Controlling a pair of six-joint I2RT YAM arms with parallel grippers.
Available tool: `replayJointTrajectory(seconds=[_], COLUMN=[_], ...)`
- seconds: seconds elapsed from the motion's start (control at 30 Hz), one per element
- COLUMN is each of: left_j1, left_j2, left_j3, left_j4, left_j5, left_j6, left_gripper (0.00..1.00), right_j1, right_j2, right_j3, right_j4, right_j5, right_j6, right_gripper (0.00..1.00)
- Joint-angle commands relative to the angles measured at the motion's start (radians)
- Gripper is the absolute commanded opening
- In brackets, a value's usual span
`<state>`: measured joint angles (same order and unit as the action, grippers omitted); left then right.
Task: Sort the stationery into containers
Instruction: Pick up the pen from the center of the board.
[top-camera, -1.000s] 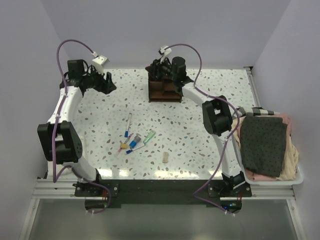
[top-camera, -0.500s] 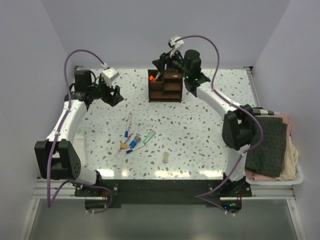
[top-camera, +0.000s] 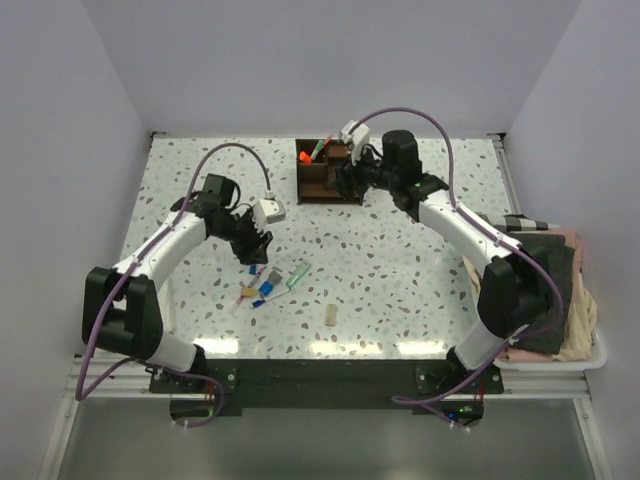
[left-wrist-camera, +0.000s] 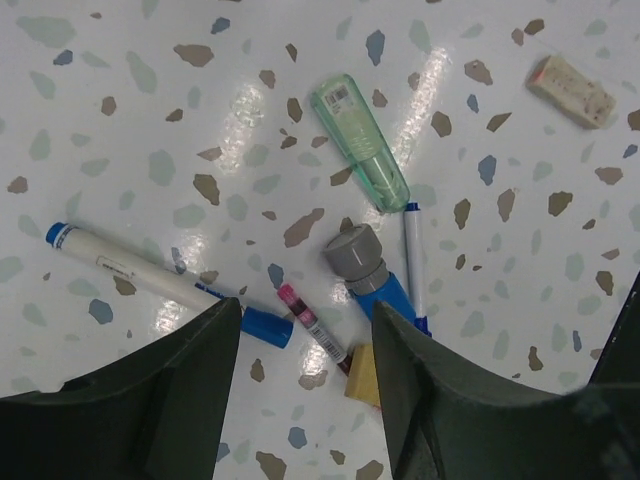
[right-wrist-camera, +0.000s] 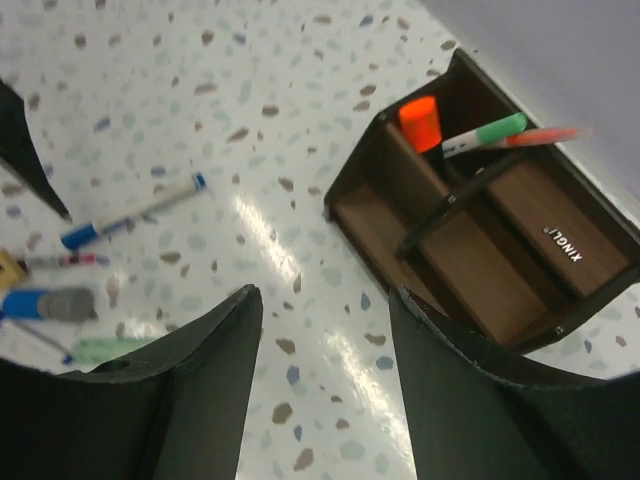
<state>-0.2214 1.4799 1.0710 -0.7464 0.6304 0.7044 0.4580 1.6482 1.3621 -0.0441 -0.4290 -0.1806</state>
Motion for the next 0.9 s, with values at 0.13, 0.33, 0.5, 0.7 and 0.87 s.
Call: replayJointTrajectory(seconds=[0.13,0.33,0.5,0.7,0.87], left_j1=[0.098,0.364,0.37,0.387,0.39], left_j2=[-0.07,0.019,-0.078,-0.159,-0.202], left_j3=[-0.125,-0.014,-0.091,-0.127,-0.169], left_j4=[0.166,0.198,0.403,0.448,0.481], left_j5=[-0.121,0.087,-0.027,-0.184,-0.258], left_j6=[0.003,-0.134,-0.291,-0.394,-0.434], left_gripper=[0.65,0.67,0.66,0.66,0.66], right_j1=[0.175,0.321,0.462,0.539,0.588], right_j2=[-0.013,0.191,0.312,0.386,0.449], right_j3=[0.014,0.181,0.241,0.233,0.308], right_j4=[-0.451,-0.585,-0.596,-0.577,-0.565], right_j5=[-0.129,-0.166,-0.14,-0.097,-0.082], right_j6=[-0.638,-0.763,-0.789,-0.803,-0.744], right_gripper=[0.56,0.53,0.54,0.5,0.45])
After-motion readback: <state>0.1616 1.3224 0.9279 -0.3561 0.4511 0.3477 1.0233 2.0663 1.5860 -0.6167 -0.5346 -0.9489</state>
